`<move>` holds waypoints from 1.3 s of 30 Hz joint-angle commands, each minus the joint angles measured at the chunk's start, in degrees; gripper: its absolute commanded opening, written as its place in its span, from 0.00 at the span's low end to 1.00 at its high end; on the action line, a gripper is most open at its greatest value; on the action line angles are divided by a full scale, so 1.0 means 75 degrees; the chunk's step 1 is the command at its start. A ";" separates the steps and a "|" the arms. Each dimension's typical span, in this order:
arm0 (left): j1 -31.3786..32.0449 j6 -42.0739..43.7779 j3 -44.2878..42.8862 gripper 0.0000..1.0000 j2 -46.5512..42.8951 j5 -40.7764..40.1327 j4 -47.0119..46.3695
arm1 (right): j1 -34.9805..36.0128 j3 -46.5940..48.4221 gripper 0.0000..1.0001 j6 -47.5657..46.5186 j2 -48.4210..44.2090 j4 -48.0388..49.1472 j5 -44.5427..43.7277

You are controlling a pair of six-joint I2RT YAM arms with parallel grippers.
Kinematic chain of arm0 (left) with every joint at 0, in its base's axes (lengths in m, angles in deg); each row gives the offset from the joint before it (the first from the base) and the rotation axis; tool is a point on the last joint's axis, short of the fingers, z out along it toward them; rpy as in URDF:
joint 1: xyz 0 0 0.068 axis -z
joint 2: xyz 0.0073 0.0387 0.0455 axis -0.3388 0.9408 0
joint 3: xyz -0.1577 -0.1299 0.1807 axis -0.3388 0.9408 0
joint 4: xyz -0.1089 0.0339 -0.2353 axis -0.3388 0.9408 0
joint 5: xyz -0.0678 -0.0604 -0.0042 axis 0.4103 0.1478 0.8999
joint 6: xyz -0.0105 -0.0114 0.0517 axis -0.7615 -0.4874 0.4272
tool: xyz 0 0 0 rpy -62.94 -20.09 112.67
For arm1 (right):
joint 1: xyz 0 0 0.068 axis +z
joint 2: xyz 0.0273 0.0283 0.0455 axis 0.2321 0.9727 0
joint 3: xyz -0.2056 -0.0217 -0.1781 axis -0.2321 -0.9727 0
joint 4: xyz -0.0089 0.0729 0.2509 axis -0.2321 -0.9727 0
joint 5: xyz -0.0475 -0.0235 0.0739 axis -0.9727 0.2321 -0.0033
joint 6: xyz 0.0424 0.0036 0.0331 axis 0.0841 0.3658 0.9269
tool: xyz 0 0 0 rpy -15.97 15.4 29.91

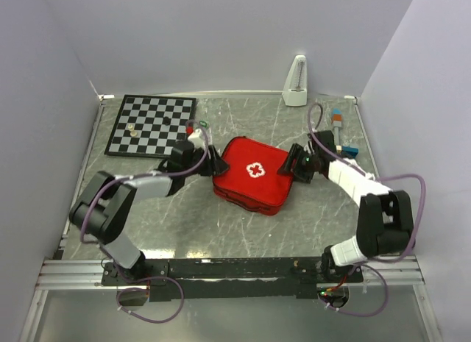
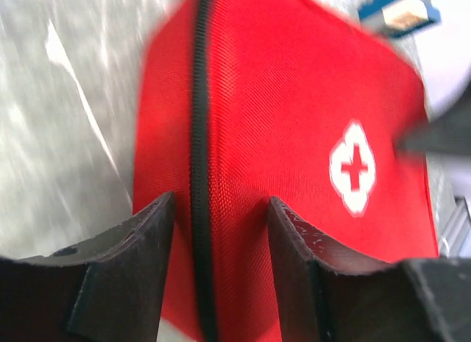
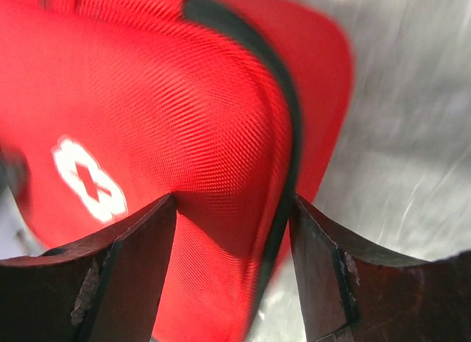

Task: Organize the medicine kit
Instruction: Adjust the medicine box at the center of the board.

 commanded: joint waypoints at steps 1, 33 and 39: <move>0.1412 -0.0784 0.1427 0.51 -0.1060 0.1150 -0.0989 | 0.0369 0.1559 0.68 -0.0219 0.0927 0.0641 -0.0091; 0.0702 -0.0727 -0.0184 0.93 -0.2307 -0.3986 0.1962 | 0.1624 -0.0863 0.78 0.0366 -0.3429 -0.1575 -0.2259; 0.0538 -0.0387 -0.0982 0.91 -0.0573 -0.3154 0.1798 | 0.1694 -0.1250 0.77 0.0518 -0.4168 -0.2113 -0.2306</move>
